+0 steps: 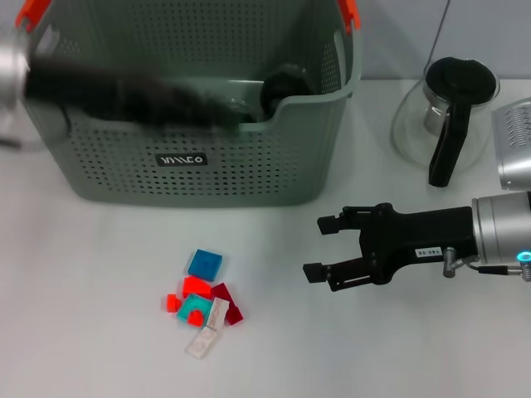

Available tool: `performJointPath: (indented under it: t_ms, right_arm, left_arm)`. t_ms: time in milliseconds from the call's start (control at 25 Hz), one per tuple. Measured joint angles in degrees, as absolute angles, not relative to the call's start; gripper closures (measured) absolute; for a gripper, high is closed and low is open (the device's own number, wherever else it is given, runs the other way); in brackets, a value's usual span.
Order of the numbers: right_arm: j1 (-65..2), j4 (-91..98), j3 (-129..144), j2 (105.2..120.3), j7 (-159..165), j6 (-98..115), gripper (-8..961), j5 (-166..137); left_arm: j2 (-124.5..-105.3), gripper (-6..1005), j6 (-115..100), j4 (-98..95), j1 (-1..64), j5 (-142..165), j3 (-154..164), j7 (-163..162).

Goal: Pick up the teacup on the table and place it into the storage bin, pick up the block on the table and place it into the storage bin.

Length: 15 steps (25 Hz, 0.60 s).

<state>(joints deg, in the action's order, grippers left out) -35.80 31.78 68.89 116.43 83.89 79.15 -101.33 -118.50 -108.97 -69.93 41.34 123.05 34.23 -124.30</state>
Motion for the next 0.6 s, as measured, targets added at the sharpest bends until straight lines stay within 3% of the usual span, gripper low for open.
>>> performJointPath:
  t_ms: [360,600]
  right_arm:
    - [-36.13,31.84,68.92,116.27,83.92,79.89,24,-101.34]
    - [-36.15,31.84,68.88,116.35,83.99,80.24,23,-101.33]
  left_arm:
    - [-114.99,481,-82.73,-62.19,45.11,126.49,38.79,-126.3]
    - [-114.18,450,-75.44,-55.75,48.17,130.79,39.64,-126.79]
